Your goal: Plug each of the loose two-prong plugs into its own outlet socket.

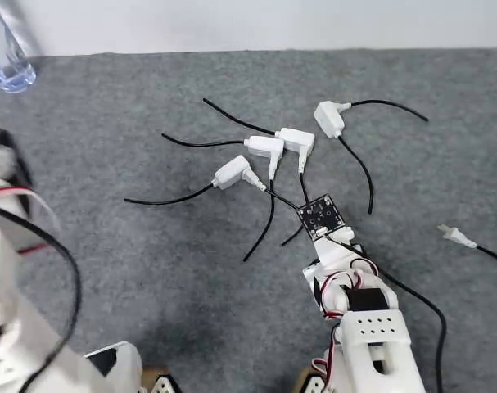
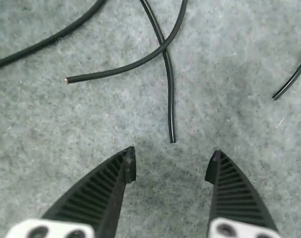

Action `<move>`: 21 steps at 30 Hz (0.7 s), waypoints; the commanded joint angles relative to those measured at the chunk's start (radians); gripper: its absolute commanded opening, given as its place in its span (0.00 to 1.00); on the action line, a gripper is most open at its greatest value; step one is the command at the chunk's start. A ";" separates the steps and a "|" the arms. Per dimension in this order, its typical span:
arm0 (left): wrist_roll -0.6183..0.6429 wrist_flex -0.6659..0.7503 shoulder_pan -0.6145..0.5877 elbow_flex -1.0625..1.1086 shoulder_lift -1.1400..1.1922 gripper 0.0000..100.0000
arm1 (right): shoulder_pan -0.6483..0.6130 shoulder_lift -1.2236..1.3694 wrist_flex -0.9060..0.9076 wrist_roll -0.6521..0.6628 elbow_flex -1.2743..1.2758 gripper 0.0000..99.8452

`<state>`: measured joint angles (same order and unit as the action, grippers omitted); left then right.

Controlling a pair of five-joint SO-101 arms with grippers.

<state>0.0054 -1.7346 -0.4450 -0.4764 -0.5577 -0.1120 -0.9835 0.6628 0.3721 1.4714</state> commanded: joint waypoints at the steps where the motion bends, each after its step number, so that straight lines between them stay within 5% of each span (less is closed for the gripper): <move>1: -0.115 0.063 0.157 0.292 -0.173 0.01 | -0.004 -0.015 -0.021 0.011 -0.008 0.22; 8: -0.272 0.129 0.334 0.638 -0.377 0.01 | -0.004 -0.015 -0.021 0.011 -0.008 0.22; 21: -0.646 0.193 0.417 1.127 -0.543 0.01 | -0.004 -0.015 -0.031 0.012 -0.006 0.22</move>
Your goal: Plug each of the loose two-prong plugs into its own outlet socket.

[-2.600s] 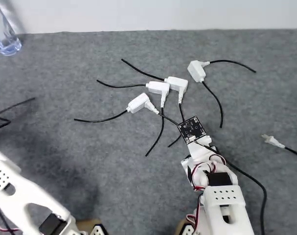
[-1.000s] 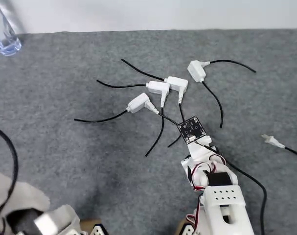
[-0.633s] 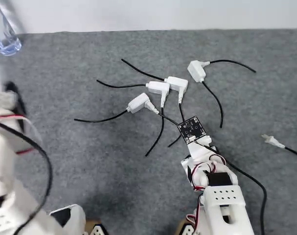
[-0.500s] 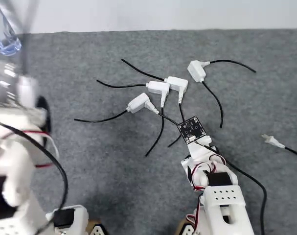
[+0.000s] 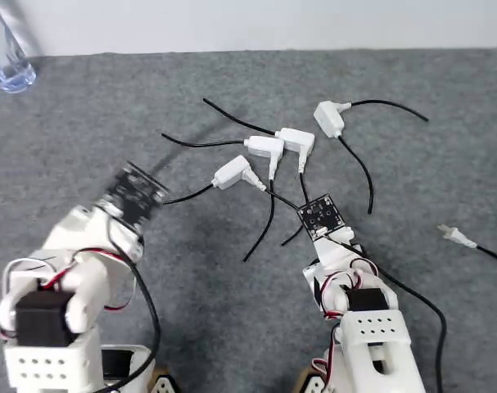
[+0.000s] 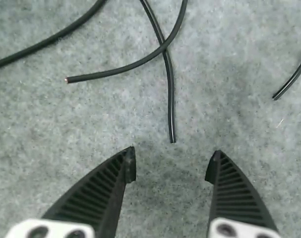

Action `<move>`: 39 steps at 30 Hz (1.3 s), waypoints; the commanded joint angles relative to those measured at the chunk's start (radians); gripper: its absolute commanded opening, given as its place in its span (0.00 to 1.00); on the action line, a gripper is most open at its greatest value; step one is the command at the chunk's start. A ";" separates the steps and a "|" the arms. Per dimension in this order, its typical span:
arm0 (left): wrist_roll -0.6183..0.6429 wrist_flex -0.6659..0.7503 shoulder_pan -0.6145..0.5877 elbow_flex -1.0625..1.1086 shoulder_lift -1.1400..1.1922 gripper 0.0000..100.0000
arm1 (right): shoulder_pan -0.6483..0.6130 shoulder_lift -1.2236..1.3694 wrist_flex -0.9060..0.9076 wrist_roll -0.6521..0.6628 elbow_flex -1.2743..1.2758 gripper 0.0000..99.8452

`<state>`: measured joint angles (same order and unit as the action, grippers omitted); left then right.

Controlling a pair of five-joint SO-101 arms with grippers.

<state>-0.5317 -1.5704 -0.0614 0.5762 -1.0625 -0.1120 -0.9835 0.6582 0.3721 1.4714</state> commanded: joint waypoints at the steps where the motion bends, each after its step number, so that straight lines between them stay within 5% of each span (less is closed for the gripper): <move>1: -0.137 0.029 0.049 0.094 -0.046 0.01 | -0.004 -0.015 -0.027 0.012 -0.006 0.22; 10: -0.381 -0.074 0.293 0.294 -0.048 0.01 | -0.004 -0.015 -0.028 0.012 -0.006 0.22; 19: -0.585 -0.075 0.356 0.440 -0.046 0.01 | -0.004 -0.015 -0.028 0.012 -0.006 0.22; 26: -0.595 -0.009 0.457 0.455 -0.009 0.01 | -0.004 -0.015 -0.028 0.012 -0.006 0.22; 39: -0.486 0.305 0.476 0.460 0.442 0.01 | -0.004 -0.015 -0.030 0.012 -0.006 0.22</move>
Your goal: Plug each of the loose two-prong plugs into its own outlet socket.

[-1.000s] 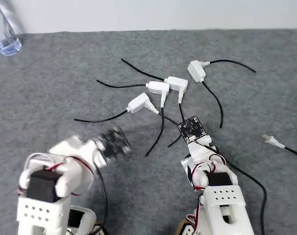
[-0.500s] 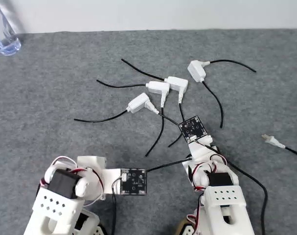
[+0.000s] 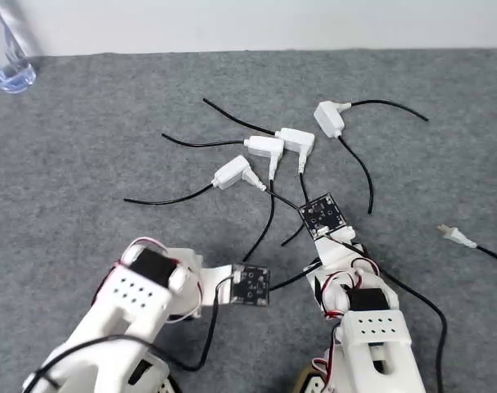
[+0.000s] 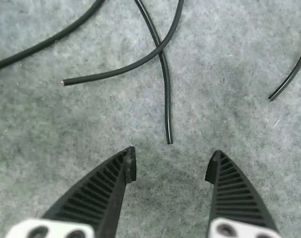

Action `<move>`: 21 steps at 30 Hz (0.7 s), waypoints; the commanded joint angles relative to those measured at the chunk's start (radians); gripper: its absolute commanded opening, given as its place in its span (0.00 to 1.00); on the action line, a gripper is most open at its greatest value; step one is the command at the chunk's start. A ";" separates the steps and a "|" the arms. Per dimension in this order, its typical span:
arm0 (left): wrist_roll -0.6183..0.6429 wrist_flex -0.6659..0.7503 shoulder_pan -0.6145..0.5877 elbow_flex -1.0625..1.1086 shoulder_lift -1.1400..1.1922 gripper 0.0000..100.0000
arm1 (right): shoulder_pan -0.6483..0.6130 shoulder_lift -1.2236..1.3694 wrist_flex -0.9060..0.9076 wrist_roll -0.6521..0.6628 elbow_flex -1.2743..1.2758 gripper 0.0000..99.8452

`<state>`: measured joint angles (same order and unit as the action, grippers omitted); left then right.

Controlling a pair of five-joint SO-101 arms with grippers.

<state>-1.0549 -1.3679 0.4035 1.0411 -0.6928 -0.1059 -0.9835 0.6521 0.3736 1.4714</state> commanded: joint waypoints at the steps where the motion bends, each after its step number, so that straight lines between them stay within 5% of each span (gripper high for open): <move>1: 0.040 0.124 0.009 -0.005 0.086 0.01 | -0.010 -0.015 -0.024 0.011 -0.006 0.22; 12: 0.040 0.359 0.014 0.070 0.255 0.01 | -0.002 -0.015 -0.025 0.011 -0.006 0.22; 17: 0.040 0.361 0.014 0.051 0.276 0.01 | 0.216 -0.051 -0.068 -0.069 -0.040 0.22; 21: 0.040 0.361 0.014 0.051 0.278 0.01 | 0.216 -0.148 -0.001 -0.130 -0.035 0.22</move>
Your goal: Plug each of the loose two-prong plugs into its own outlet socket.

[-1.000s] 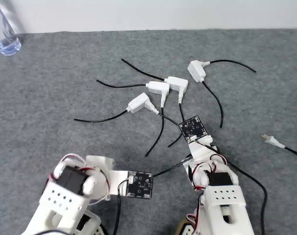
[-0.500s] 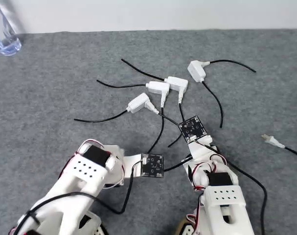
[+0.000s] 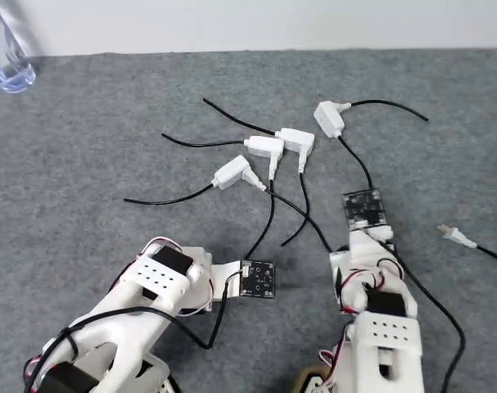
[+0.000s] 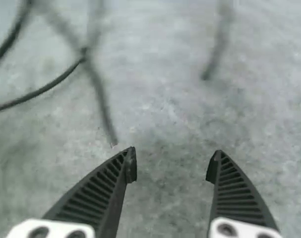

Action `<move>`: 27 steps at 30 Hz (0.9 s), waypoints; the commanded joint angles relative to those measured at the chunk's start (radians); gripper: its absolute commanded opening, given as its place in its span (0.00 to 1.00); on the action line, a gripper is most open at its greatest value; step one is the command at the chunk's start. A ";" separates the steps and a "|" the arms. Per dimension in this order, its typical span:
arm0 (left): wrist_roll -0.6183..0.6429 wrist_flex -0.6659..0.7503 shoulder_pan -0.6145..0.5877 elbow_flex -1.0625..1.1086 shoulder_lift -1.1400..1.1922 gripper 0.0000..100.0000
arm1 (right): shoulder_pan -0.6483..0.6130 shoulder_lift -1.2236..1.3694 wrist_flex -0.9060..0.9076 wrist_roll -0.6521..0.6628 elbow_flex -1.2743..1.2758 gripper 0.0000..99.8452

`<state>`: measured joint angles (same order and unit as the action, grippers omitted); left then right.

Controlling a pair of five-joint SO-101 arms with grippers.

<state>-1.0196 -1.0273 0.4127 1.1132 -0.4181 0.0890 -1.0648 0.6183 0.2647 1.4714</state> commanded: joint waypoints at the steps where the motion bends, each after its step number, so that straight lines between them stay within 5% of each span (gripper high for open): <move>1: 0.005 0.021 0.005 -0.021 0.003 0.01 | 0.019 -0.097 0.039 -0.020 -0.021 0.22; 10: 0.032 0.021 0.002 -0.042 0.000 0.03 | -0.030 -0.417 0.059 -0.011 0.143 0.22; 14: 0.192 0.012 0.002 -0.087 0.000 0.18 | -0.076 -0.527 0.139 0.063 0.175 0.22; 18: 0.146 -0.037 0.052 -0.110 0.000 0.28 | -0.074 -0.584 0.165 0.061 0.190 0.22; 27: 0.129 -0.057 0.009 -0.191 0.008 0.28 | -0.074 -0.593 0.166 0.064 0.196 0.22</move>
<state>-0.8707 -1.0810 0.4695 0.9782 -0.4181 0.0199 -1.6479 0.7779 0.3168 1.6709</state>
